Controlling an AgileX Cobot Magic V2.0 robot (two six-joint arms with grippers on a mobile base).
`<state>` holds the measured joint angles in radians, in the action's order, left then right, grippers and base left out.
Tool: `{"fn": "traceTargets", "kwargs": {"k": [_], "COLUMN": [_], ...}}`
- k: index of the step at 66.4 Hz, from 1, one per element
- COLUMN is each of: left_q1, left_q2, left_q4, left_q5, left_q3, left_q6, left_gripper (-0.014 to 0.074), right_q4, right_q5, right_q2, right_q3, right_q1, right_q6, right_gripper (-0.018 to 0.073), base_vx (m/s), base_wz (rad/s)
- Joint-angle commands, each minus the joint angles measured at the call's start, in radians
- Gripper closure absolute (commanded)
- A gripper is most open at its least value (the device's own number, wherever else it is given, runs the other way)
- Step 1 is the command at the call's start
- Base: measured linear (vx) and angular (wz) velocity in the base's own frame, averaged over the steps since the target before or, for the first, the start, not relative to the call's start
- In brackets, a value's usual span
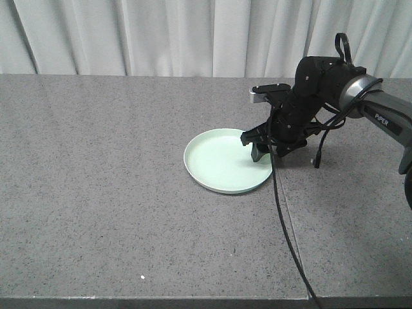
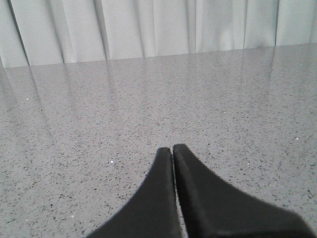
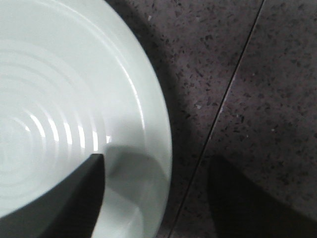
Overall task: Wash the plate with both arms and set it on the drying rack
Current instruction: 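Reach the right gripper down to the rim of the green plate, then close the right gripper on the plate rim and lift it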
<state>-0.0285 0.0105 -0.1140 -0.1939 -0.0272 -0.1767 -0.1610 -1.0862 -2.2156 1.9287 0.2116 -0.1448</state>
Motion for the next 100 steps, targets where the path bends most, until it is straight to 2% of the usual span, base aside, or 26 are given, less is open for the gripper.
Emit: {"fn": "traceTargets", "kwargs": {"k": [1, 11, 28, 35, 53, 72, 86, 100], "left_q1": [0.008, 0.008, 0.008, 0.008, 0.008, 0.008, 0.008, 0.008], "left_q2": [0.014, 0.014, 0.014, 0.014, 0.014, 0.014, 0.014, 0.014], "left_q4": [0.000, 0.000, 0.000, 0.000, 0.000, 0.000, 0.000, 0.000], "left_q5": [0.075, 0.075, 0.075, 0.075, 0.075, 0.075, 0.075, 0.075], "left_q3": [0.026, 0.026, 0.026, 0.026, 0.026, 0.026, 0.026, 0.026], "left_q6": [-0.007, -0.007, -0.007, -0.007, -0.007, -0.007, -0.007, -0.007], "left_gripper": [0.0603, 0.0603, 0.0603, 0.0603, 0.0603, 0.0603, 0.0603, 0.0603], "right_q4": [0.000, 0.000, -0.022, -0.066, -0.218, -0.225, -0.253, -0.237], "right_q5": [0.008, -0.004, -0.014, -0.005, -0.005, -0.098, -0.064, 0.050], "right_q2": [0.064, 0.064, 0.083, 0.130, 0.358, 0.640, 0.901, 1.233], "right_q3": [0.032, 0.032, 0.032, 0.032, 0.031, 0.017, -0.167, -0.528], "right_q1": [-0.004, -0.004, -0.006, -0.006, -0.006, -0.006, -0.006, -0.006], "right_q6": [0.000, -0.001, -0.014, -0.025, -0.100, -0.095, -0.087, -0.042], "right_gripper": [0.0286, 0.0573, 0.0567, 0.0566, 0.0562, 0.0561, 0.0561, 0.0561], "base_vx": [0.00, 0.00, 0.00, 0.00, 0.00, 0.00, 0.00, 0.00], "base_wz": [0.00, 0.00, 0.00, 0.00, 0.00, 0.00, 0.00, 0.00]}}
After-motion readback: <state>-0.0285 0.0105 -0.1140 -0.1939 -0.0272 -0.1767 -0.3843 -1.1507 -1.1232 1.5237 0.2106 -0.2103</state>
